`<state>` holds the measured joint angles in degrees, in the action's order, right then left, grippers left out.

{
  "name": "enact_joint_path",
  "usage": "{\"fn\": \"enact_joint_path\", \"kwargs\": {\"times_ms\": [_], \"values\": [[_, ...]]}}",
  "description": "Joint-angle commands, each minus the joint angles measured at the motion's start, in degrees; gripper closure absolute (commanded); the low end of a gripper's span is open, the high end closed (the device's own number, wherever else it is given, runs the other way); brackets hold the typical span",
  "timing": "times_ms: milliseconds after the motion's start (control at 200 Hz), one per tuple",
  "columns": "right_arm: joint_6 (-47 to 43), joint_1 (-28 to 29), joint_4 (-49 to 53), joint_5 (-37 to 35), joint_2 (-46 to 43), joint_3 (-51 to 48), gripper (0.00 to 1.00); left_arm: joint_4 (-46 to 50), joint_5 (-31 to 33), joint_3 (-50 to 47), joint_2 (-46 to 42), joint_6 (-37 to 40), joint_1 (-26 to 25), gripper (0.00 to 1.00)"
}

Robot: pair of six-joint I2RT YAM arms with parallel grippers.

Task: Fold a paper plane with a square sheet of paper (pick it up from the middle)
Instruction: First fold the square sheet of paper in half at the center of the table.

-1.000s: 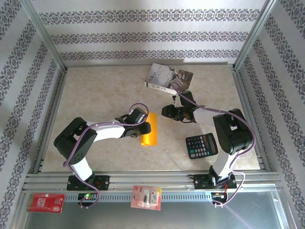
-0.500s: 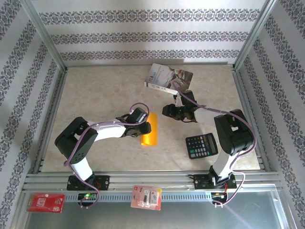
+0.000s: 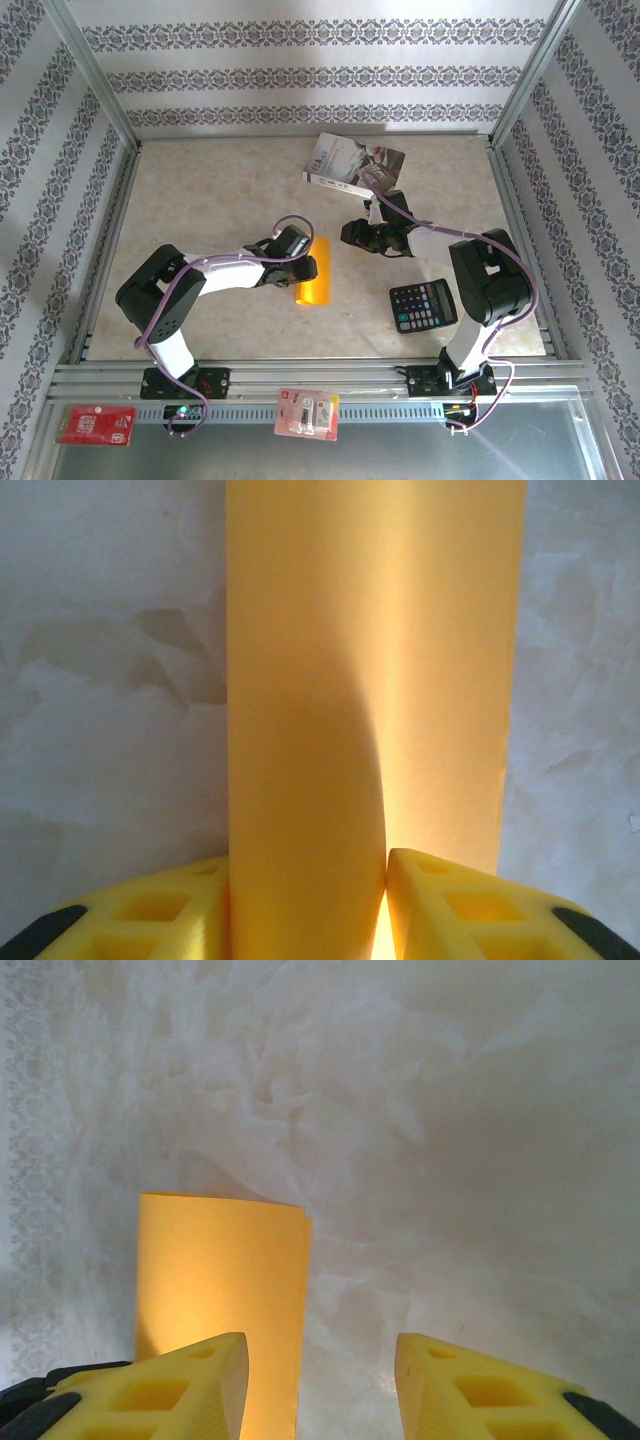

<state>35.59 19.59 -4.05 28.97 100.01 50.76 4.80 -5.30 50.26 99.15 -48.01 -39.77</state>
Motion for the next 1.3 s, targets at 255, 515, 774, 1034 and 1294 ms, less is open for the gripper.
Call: {"fn": "enact_joint_path", "kwargs": {"times_ms": [255,515,774,1034,1294], "values": [[-1.0,-0.5,0.6,0.1,-0.9,-0.5,0.57,2.5,2.8,-1.5,6.1,1.6,-0.4,0.59],[-1.0,-0.6,0.5,0.1,-1.0,-0.7,0.57,2.3,2.7,-1.6,6.5,1.6,-0.4,0.59],[-0.8,-0.6,0.5,0.4,-0.9,-0.6,0.59,2.3,3.0,-1.9,6.5,1.7,-0.4,0.59],[-0.3,-0.3,0.1,0.8,-0.8,-0.8,0.61,1.7,2.7,-2.1,7.1,1.4,-0.4,0.58],[-0.3,-0.3,0.0,1.1,-0.6,-0.7,0.65,1.5,2.9,-2.3,7.3,1.2,-0.4,0.58]]}}
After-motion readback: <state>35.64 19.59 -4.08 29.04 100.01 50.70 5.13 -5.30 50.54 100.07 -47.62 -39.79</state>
